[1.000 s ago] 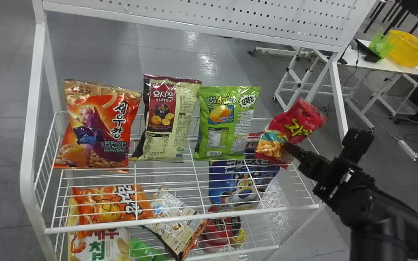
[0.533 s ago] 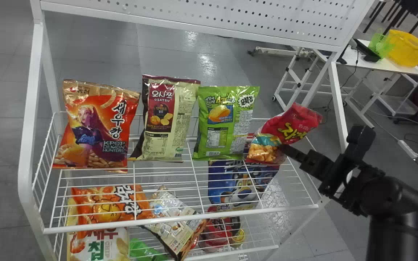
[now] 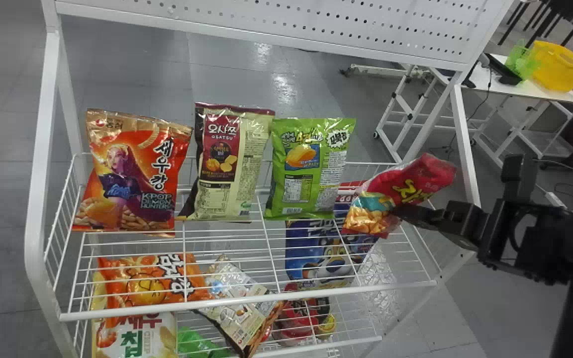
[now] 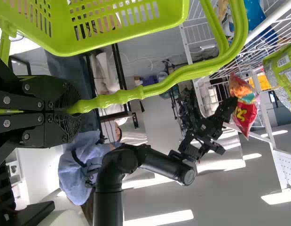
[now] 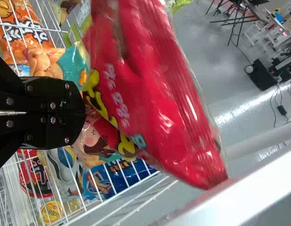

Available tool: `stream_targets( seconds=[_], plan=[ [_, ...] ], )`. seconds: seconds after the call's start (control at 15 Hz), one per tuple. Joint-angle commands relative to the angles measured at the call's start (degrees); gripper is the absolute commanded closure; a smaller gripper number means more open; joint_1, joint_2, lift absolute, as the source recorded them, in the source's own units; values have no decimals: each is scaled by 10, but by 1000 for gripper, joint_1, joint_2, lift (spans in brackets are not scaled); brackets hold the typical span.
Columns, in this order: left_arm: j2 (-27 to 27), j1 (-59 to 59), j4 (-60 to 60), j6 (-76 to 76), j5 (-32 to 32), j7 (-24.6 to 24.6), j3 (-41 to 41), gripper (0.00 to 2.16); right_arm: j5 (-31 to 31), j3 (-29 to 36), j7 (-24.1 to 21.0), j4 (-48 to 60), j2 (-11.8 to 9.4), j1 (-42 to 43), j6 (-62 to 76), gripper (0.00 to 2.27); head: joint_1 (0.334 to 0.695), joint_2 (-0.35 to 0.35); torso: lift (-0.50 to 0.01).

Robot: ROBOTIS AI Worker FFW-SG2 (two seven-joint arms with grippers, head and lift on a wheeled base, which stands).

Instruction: Hold basket handle with left hand then pick Jagalchi snack with right hand and place into basket

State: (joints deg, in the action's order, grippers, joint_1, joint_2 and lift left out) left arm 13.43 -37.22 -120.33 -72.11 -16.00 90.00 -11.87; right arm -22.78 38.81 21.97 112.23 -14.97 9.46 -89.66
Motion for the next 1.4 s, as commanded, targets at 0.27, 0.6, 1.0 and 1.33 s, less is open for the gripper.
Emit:
stream_targets(
  seconds=[0.27,0.6,1.0,1.33],
  plan=[
    [0,2,0,2,0,6,0,2148,-100,14,0,102,-4,-23,-4,2253,695,-350,-8],
    [0,2,1,6,0,6,-1,2148,-192,9,2,135,-4,-60,-4,2253,695,-350,-8],
    [0,2,2,8,0,6,-1,2148,-317,14,15,146,-18,-115,-4,2253,695,-350,-8],
    [0,6,2,6,0,6,-4,2148,-373,14,60,148,-20,-160,-4,2253,695,-343,-8]
  ],
)
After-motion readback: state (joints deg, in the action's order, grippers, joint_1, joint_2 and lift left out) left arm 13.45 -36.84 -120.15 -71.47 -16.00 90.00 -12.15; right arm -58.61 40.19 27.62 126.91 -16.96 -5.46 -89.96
